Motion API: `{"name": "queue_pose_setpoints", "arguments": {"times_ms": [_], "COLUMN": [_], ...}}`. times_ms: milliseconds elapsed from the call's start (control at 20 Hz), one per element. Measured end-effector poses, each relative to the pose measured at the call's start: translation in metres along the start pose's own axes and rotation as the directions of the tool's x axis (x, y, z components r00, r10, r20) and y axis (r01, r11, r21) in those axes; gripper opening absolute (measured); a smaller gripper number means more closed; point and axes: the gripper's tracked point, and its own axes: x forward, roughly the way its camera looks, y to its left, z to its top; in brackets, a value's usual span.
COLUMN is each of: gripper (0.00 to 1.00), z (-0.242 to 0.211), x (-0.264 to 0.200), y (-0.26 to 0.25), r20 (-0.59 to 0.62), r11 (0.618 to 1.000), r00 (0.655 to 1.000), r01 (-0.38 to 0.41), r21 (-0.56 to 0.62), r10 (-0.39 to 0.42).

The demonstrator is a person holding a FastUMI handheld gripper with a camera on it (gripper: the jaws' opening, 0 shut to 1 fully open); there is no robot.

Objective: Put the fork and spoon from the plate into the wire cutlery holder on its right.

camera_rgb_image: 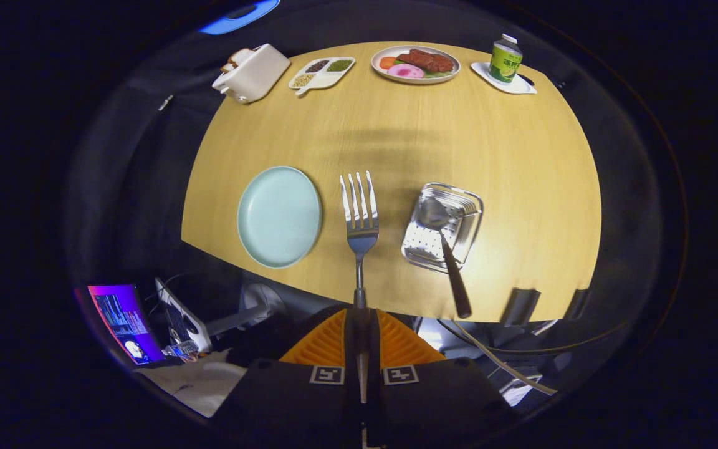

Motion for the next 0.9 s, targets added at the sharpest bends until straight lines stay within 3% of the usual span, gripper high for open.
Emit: {"name": "queue_pose_setpoints", "arguments": {"times_ms": [250, 600, 900], "gripper": [0.08, 0.08, 0.08], "z": [-0.010, 0.003, 0.017], "x": [0.000, 0.013, 0.022], "y": [-0.038, -0.056, -0.070], "r20": [-0.172, -0.390, -0.490], "r11": [1.000, 1.000, 0.999], "r00": [0.985, 0.921, 0.871], "r01": [0.012, 0.000, 0.034], "r21": [0.001, -0.011, -0.013], "r10": [-0.011, -0.004, -0.036]}}
